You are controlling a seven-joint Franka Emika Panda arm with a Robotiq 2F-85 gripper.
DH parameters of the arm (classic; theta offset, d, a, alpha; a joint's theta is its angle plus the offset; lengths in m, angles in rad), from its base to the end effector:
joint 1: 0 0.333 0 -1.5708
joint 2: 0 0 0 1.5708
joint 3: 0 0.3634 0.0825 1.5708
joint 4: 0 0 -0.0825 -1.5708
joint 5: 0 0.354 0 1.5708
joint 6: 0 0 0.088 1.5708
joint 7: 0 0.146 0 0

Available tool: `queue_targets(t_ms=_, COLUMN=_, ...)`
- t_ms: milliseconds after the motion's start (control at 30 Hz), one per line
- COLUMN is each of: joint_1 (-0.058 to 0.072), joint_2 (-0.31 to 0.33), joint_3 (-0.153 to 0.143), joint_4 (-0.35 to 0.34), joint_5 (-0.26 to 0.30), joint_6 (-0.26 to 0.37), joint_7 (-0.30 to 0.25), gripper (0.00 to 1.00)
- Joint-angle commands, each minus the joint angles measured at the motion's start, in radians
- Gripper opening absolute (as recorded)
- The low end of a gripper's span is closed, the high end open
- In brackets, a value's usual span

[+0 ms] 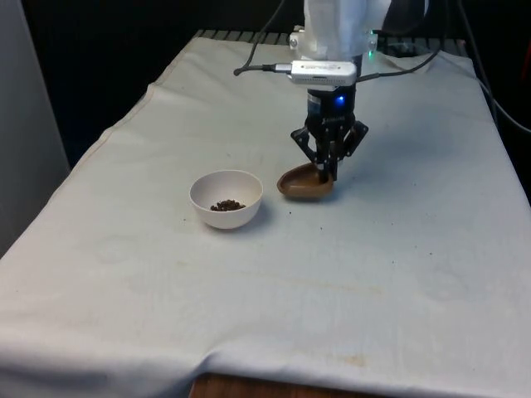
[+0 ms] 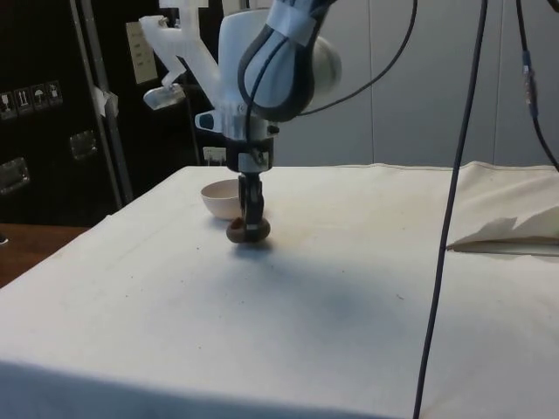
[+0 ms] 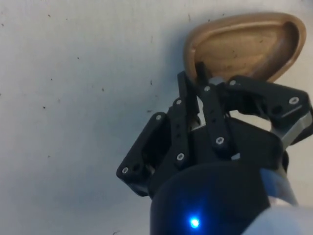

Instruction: Pour the coffee beans from the cup into the bowl.

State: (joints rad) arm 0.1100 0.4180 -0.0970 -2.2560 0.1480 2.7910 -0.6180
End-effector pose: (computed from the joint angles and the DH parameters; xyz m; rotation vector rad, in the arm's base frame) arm 0.5605 0.0027 0.2192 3.0200 0.7803 0.1898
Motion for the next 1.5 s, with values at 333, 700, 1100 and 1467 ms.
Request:
queue_targets(t_ms=333, joint_1=0.022, joint_2=0.008, joint_3=-0.021, joint_4=-0.042, joint_5=-0.085, joint_6=0.111, joint_7=0.089, gripper=0.01)
queue_targets(t_ms=700, joint_1=0.027, joint_2=0.006, joint_3=-0.019, joint_4=-0.058, joint_5=-0.167, joint_6=0.148, joint_7=0.163, gripper=0.01)
queue_targets(t_ms=1100, joint_1=0.015, joint_2=0.013, joint_3=0.002, joint_4=-0.057, joint_5=-0.209, joint_6=0.151, joint_7=0.201, gripper=0.01)
queue_targets(t_ms=1467, joint_1=0.012, joint_2=0.008, joint_3=0.005, joint_4=-0.061, joint_5=-0.207, joint_6=0.152, joint_7=0.198, gripper=0.56)
